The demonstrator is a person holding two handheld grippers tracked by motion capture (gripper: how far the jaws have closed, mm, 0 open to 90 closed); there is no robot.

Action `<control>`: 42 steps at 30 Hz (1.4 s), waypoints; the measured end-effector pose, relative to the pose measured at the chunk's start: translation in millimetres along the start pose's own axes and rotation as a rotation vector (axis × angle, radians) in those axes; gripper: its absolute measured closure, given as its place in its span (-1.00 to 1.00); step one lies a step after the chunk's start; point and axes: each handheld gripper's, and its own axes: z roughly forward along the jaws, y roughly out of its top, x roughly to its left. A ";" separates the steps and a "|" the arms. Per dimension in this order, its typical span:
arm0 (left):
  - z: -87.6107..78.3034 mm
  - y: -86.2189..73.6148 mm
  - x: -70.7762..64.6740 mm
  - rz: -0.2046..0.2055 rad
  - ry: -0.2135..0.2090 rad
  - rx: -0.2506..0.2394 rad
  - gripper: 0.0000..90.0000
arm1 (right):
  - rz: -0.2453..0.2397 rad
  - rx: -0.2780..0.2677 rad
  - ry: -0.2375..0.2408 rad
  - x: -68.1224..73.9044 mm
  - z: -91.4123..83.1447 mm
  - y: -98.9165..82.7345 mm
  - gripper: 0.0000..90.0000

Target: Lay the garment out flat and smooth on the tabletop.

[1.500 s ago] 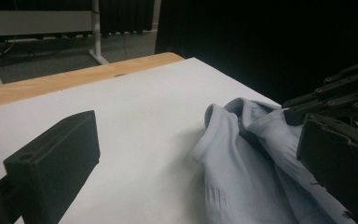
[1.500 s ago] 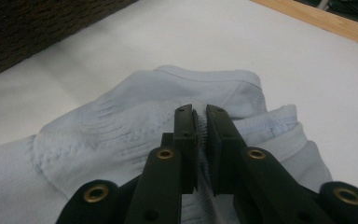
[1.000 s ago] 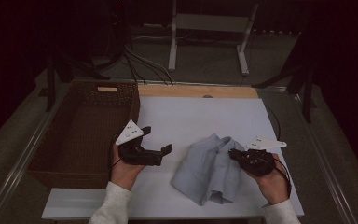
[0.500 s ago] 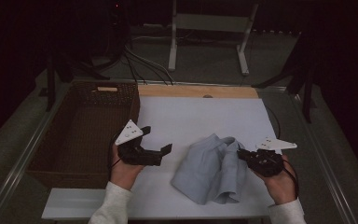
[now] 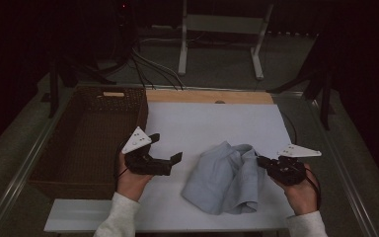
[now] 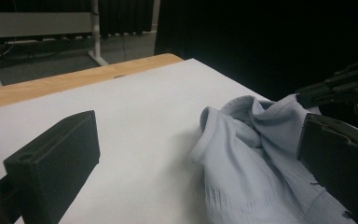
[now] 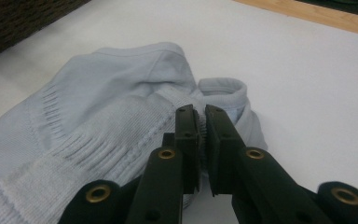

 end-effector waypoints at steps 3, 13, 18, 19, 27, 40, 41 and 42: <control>0.0 0.0 0.1 0.001 0.000 0.001 -0.99 | 0.007 -0.002 -0.006 -2.4 -1.0 -0.6 0.88; -0.5 0.2 0.2 0.001 0.000 0.001 -0.99 | 0.026 -0.005 -0.031 -11.6 -5.8 -4.1 0.88; -0.6 0.3 -0.1 0.000 -0.001 -0.002 -0.99 | 0.036 -0.002 -0.040 -15.3 -6.8 -6.3 0.88; -0.7 0.4 -0.1 -0.001 0.000 -0.003 -0.99 | 0.037 -0.001 -0.041 -15.9 -6.7 -6.8 0.88; -0.8 0.3 0.0 -0.001 -0.001 -0.003 -0.99 | 0.054 0.000 -0.060 -21.9 -8.2 -9.7 0.88; -1.2 0.3 0.3 0.001 -0.001 -0.004 -0.99 | 0.085 0.010 -0.094 -34.1 -12.2 -16.0 0.88; -1.4 0.4 0.3 0.000 -0.001 -0.005 -0.99 | 0.091 0.011 -0.096 -35.0 -12.6 -17.1 0.88; -1.5 0.5 0.3 0.000 0.000 -0.006 -0.99 | 0.095 0.015 -0.095 -35.9 -12.7 -18.3 0.88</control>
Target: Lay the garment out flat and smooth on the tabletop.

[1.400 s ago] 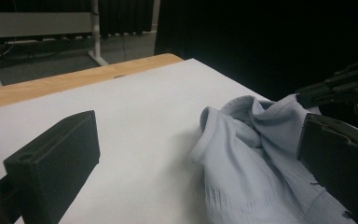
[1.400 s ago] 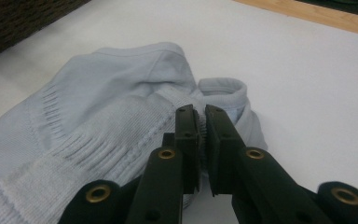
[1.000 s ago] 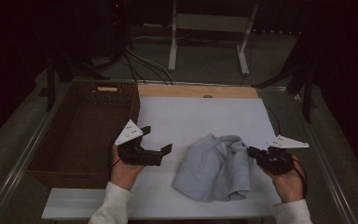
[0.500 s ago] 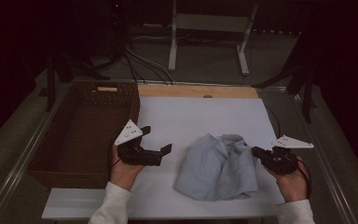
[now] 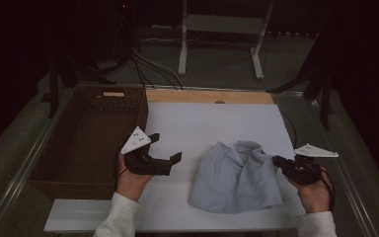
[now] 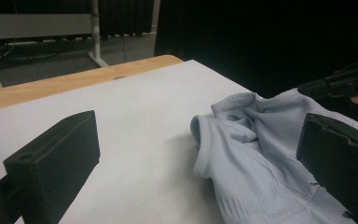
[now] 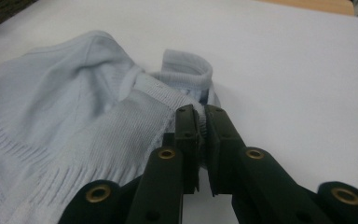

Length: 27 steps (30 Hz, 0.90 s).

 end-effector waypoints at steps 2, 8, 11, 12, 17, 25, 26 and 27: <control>-0.3 0.2 0.0 0.000 0.000 -0.001 -0.99 | 0.004 0.010 -0.003 -1.2 0.7 -2.4 0.88; -1.5 1.0 -0.3 0.004 0.001 -0.003 -0.99 | 0.000 0.040 0.008 -0.9 2.6 -6.4 0.85; -2.0 1.2 0.0 0.002 0.002 -0.006 -0.99 | 0.009 0.043 0.000 -1.7 0.4 -6.5 0.68; -1.9 1.2 -0.1 0.003 0.002 -0.004 -0.99 | 0.010 0.039 -0.006 -1.9 -1.1 -6.3 0.61; -0.7 0.9 -0.9 0.005 0.001 -0.002 -0.99 | 0.027 -0.005 -0.007 -0.7 -7.4 -3.1 0.12; -1.2 1.0 -0.6 0.006 0.001 -0.003 -0.99 | -0.006 -0.005 -0.007 6.8 -3.5 -3.1 -0.25; -1.2 0.9 -0.7 0.005 0.000 -0.003 -0.99 | -0.012 -0.001 -0.005 8.1 -2.9 -3.4 -0.26; -1.1 0.9 -0.9 0.005 0.000 -0.004 -0.99 | -0.018 0.003 -0.001 9.3 -2.0 -4.0 -0.25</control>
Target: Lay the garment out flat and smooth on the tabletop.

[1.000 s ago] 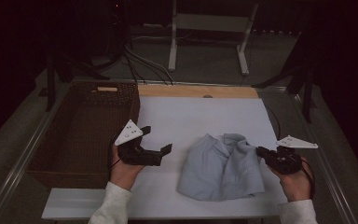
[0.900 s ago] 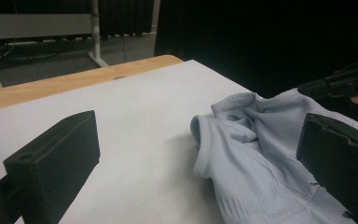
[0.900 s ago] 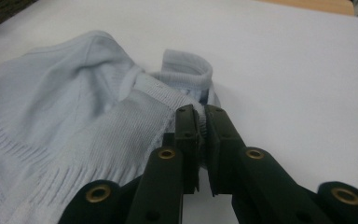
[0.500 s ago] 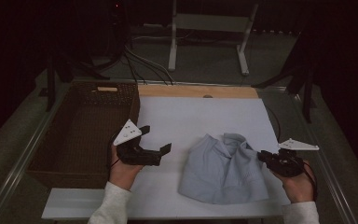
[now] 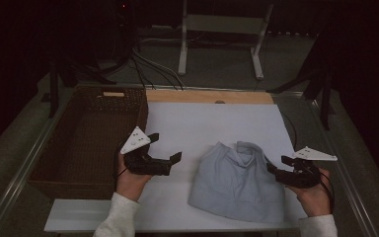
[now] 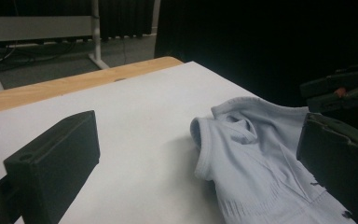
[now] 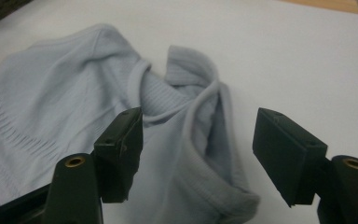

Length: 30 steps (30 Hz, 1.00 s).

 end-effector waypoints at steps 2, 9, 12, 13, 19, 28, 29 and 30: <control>0.2 0.0 -0.2 0.001 -0.001 0.001 -0.99 | -0.009 0.010 0.004 1.9 2.0 -1.3 -0.21; 1.2 -0.2 -1.1 0.004 -0.003 0.002 -0.99 | -0.049 0.077 -0.008 2.8 12.4 -9.0 0.12; 1.6 -0.4 -1.3 0.005 -0.004 0.002 -0.99 | -0.053 0.099 -0.017 0.0 13.7 -11.6 0.40; 1.9 -0.6 -1.5 0.006 -0.004 0.002 -0.99 | -0.051 0.101 -0.013 -1.4 13.5 -12.4 0.50; 3.9 -1.4 -2.7 0.007 -0.008 0.002 -0.99 | -0.051 0.110 -0.010 -6.9 12.0 -14.5 0.77; 5.1 -2.4 -3.1 0.013 -0.013 0.002 -0.97 | -0.010 0.062 -0.037 -14.9 9.4 -13.5 0.79; 5.6 -2.7 -3.3 0.012 -0.013 0.002 -0.97 | -0.007 0.059 -0.040 -16.2 9.3 -13.7 0.79; 5.9 -3.1 -3.2 0.014 -0.012 0.002 -0.97 | -0.001 0.058 -0.042 -17.2 9.2 -13.9 0.79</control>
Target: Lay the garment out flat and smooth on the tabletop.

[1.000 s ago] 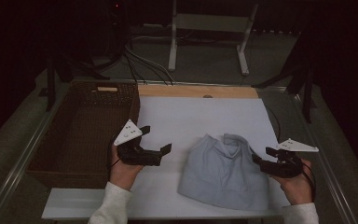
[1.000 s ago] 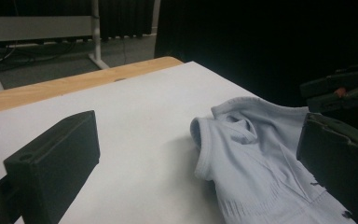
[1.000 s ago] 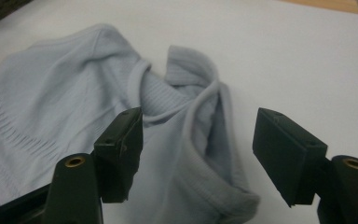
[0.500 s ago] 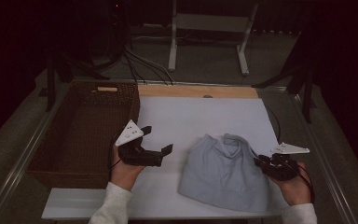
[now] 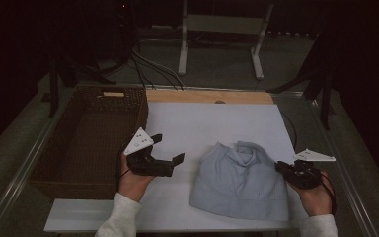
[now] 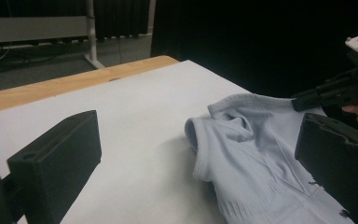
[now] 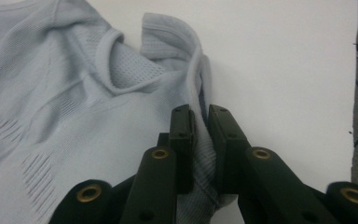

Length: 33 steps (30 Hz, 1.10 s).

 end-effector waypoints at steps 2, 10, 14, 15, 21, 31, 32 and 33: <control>1.1 -1.1 -0.2 -0.001 0.000 0.000 -0.96 | 0.006 -0.004 -0.005 -1.9 0.1 -0.5 0.79; 8.9 -6.7 -4.6 0.011 -0.001 0.013 -0.93 | 0.019 -0.007 -0.019 -7.2 2.3 -3.0 0.80; 16.7 -10.4 -8.5 0.030 0.001 0.025 -0.92 | 0.027 -0.010 -0.027 -9.6 3.3 -4.4 0.80; 19.1 -11.2 -9.8 0.040 -0.001 0.030 -0.92 | 0.030 -0.010 -0.029 -10.2 3.4 -4.6 0.80; 32.2 -14.9 -15.9 0.067 -0.037 0.035 -0.90 | 0.043 -0.012 -0.036 -13.8 3.8 -6.3 0.80; 45.1 -16.9 -14.5 0.055 -0.062 0.010 -0.87 | 0.054 -0.016 -0.039 -15.8 3.1 -6.7 0.80; 46.4 -17.2 -14.8 0.056 -0.063 0.011 -0.86 | 0.054 -0.017 -0.041 -16.0 3.1 -6.9 0.80; 47.8 -17.6 -14.9 0.058 -0.062 0.014 -0.85 | 0.056 -0.017 -0.041 -16.2 3.2 -7.0 0.80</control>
